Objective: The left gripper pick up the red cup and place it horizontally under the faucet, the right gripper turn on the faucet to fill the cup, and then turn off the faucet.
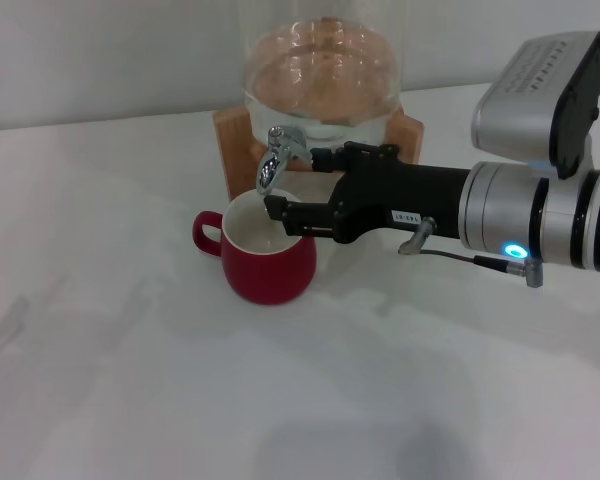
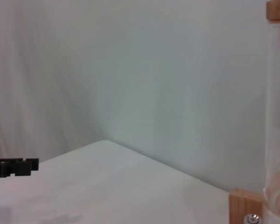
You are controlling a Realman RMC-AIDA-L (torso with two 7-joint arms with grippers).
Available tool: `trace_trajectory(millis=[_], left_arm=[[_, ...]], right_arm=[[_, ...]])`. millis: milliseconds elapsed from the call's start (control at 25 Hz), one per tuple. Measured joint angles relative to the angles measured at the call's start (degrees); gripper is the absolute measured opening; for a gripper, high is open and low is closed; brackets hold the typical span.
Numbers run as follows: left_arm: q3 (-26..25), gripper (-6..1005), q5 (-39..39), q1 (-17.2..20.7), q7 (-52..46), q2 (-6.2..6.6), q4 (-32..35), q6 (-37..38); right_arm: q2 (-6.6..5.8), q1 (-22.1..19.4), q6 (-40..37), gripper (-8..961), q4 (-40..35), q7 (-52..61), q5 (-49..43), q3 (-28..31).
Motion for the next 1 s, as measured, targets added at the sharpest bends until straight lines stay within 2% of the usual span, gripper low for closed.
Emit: trace_trajectory(millis=[600,840,1000], left_arm=[[0.00,876,-0.12,0.97,-0.01,-0.05,-0.01,-0.03],[0.00,876,-0.08,1.29,0.91,-0.07,0.87,0.07],[0.09,876,1.28,3.52,1.50,-0.08,5.58,-0.03]], right_arm=[[-0.06,-0.58,2.28,796,-0.76,-1.15,0.40,1.36],[-0.09,-4.07,4.70,796,-3.19,-1.42,0.39,4.43],[0.02,-6.69,5.38,796,-4.74,-1.61,0.37,5.70]])
